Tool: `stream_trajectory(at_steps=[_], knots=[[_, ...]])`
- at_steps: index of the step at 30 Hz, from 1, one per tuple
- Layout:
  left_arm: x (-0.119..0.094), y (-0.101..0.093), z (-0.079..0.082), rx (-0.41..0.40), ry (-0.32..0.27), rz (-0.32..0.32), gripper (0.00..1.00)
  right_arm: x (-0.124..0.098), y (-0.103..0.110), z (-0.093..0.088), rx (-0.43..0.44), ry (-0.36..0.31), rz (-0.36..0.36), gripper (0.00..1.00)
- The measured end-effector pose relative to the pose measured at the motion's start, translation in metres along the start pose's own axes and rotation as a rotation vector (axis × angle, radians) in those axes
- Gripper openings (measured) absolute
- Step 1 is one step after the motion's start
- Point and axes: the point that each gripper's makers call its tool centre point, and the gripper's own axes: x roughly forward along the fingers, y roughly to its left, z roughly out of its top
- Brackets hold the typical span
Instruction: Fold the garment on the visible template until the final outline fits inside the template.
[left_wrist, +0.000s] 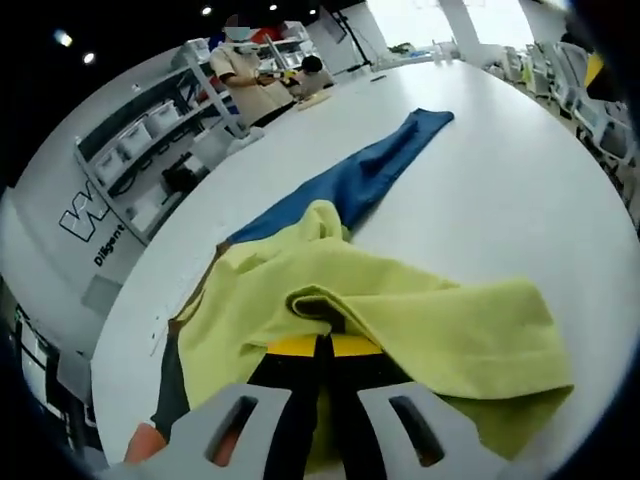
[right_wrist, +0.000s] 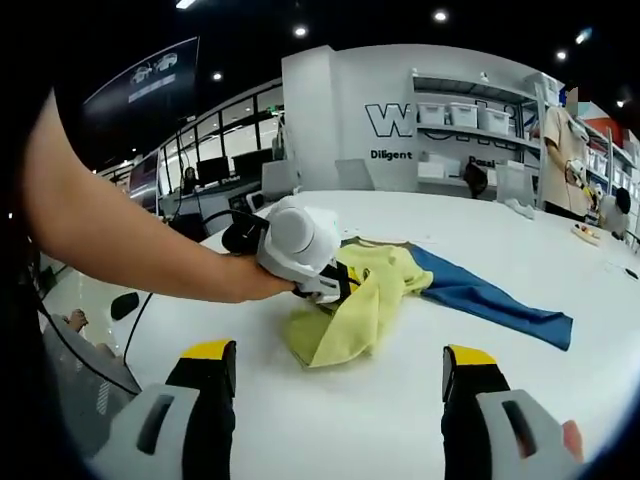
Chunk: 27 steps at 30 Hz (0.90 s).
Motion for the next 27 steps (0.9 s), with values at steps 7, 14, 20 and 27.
stream_trajectory(at_steps=[7, 14, 20, 27], knots=[[-0.016, 0.01, 0.003, -0.034, -0.024, 0.016, 0.0, 0.001, 0.003, -0.004, -0.012, 0.022, 0.01, 0.82], [-0.043, 0.025, 0.014, -0.051, -0.076, 0.049, 0.0, 0.004, 0.005, -0.01, 0.0, 0.051, 0.018, 0.83], [-0.069, 0.035, 0.02, -0.06, -0.113, 0.077, 0.0, 0.007, 0.009, -0.018, -0.022, 0.085, 0.025, 0.82], [-0.1, 0.054, 0.02, -0.08, -0.147, 0.128, 0.0, 0.01, 0.016, -0.029, -0.057, 0.148, 0.051, 0.64]])
